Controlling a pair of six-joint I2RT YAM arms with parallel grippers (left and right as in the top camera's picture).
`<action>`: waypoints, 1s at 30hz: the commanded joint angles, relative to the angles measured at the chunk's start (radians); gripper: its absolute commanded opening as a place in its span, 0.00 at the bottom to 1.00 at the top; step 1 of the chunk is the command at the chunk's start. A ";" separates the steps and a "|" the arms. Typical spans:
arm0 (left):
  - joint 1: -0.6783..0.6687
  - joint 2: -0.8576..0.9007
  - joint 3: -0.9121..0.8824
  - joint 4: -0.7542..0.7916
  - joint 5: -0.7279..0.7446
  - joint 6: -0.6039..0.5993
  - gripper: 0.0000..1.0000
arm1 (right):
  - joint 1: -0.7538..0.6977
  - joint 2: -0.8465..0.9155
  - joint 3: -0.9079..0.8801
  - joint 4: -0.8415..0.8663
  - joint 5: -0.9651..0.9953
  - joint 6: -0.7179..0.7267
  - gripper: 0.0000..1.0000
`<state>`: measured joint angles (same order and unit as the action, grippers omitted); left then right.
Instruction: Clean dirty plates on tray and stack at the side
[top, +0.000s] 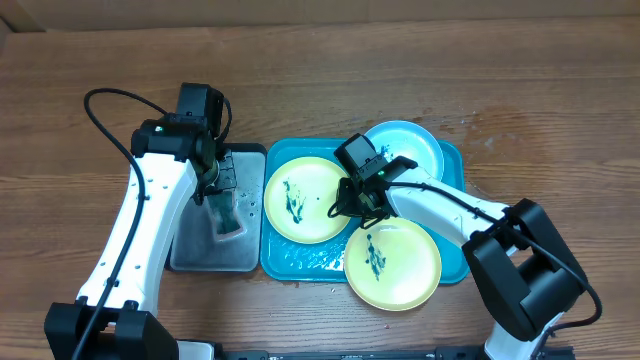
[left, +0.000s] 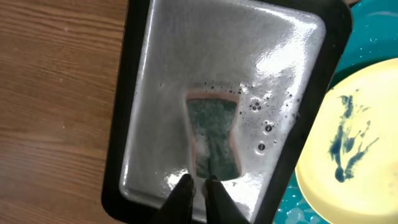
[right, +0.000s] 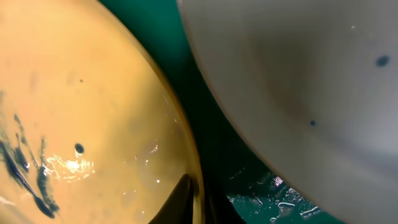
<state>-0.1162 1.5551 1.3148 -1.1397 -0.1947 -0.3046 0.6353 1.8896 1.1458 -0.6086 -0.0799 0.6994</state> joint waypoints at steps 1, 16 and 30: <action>0.006 0.001 -0.048 0.018 0.012 0.045 0.06 | 0.004 -0.014 -0.022 0.016 -0.007 0.012 0.06; 0.006 0.001 -0.188 0.072 0.264 -0.040 0.29 | 0.004 -0.014 -0.022 0.047 0.000 0.003 0.06; 0.114 0.001 -0.289 0.144 0.212 -0.140 0.43 | 0.004 -0.014 -0.022 0.047 0.000 0.000 0.06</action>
<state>-0.0273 1.5558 1.0424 -1.0096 0.0257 -0.4206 0.6346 1.8858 1.1366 -0.5762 -0.0734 0.7059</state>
